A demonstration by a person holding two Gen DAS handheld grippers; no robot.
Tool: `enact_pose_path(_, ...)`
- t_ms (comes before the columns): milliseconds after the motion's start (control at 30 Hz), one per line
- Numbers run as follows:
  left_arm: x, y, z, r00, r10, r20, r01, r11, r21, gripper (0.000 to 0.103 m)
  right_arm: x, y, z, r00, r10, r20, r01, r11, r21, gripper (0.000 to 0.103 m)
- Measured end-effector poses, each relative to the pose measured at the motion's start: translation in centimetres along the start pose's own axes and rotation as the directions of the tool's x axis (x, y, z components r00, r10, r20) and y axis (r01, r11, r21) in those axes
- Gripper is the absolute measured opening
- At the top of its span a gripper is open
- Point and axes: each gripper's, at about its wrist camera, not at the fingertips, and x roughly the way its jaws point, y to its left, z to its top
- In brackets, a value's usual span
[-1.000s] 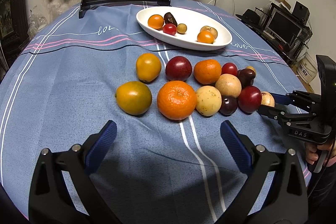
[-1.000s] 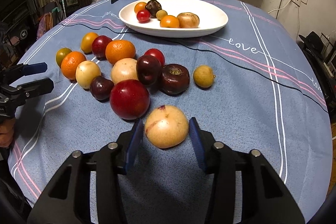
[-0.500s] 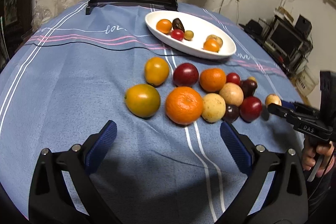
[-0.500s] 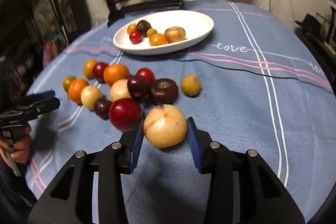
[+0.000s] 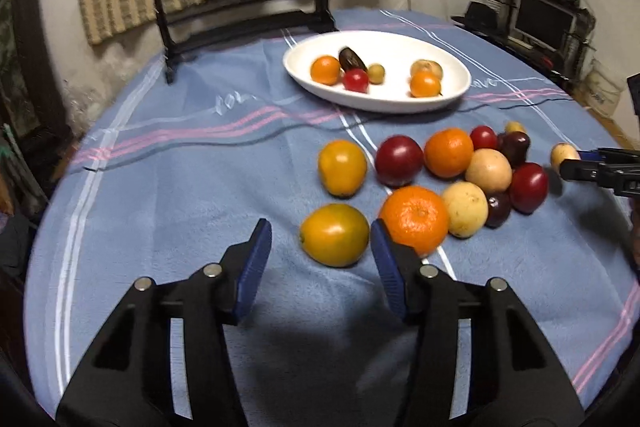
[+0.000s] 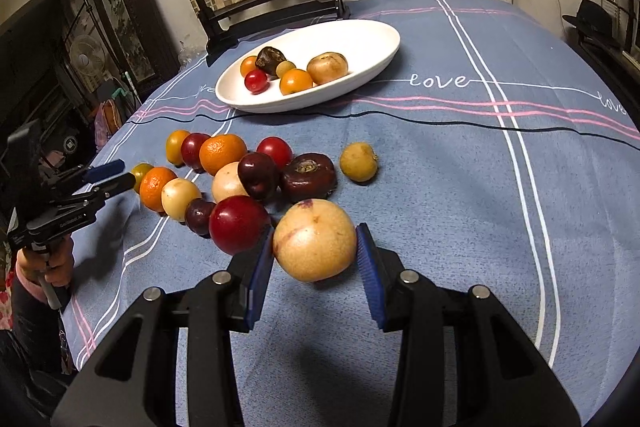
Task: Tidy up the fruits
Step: 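Grasp the yellow tomato with the left tool while the right tool holds the pale fruit, then carry both fruits onto the white plate and open both tools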
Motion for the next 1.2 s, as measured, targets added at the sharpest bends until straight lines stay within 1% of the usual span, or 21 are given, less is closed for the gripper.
enact_pose_path(33, 0.1, 0.1, 0.0, 1.000, -0.011, -0.002, 0.011, 1.000, 0.008, 0.052, 0.0, 0.0, 0.0, 1.000, 0.000, 0.000, 0.000, 1.000, 0.000, 0.041)
enact_pose_path(167, 0.6, 0.0, 0.0, 1.000, -0.016, -0.022, 0.016, 0.999, 0.042, 0.052, 0.0, 0.0, 0.0, 1.000, 0.001, -0.001, -0.001, 1.000, 0.000, 0.041)
enact_pose_path(267, 1.1, 0.0, 0.0, 0.997, -0.059, -0.051, 0.062, 0.997, 0.049, 0.052, 0.1, -0.1, 0.0, 1.000, 0.001, -0.003, -0.001, 1.000, 0.002, 0.041)
enact_pose_path(433, 1.9, 0.2, 0.2, 0.995, -0.063, -0.075, 0.067, 0.997, 0.044, 0.052, 0.1, -0.3, 0.0, 1.000, 0.003, -0.010, -0.003, 1.000, 0.015, 0.041)
enact_pose_path(600, 3.1, 0.1, 0.5, 0.990, -0.075, -0.119, 0.081, 0.996, 0.045, 0.044, 0.2, -0.4, 0.0, 1.000, 0.004, -0.013, -0.004, 1.000, 0.016, 0.041)
enact_pose_path(667, 3.2, 0.0, 0.6, 0.990, -0.075, -0.122, 0.081, 0.995, 0.050, 0.043, 0.2, -0.4, 0.0, 1.000, 0.005, -0.013, -0.005, 1.000, 0.016, 0.041)
enact_pose_path(1067, 3.3, 0.0, 0.6, 0.991, -0.070, -0.118, 0.077, 0.996, 0.051, 0.042, 0.2, -0.4, 0.0, 1.000, 0.006, -0.014, -0.006, 1.000, 0.017, 0.041)
enact_pose_path(1200, 2.9, 0.4, 0.7, 0.992, -0.067, -0.103, 0.070, 0.997, 0.028, 0.042, 0.1, -0.4, 0.0, 1.000, 0.011, -0.007, -0.011, 1.000, 0.019, 0.041)
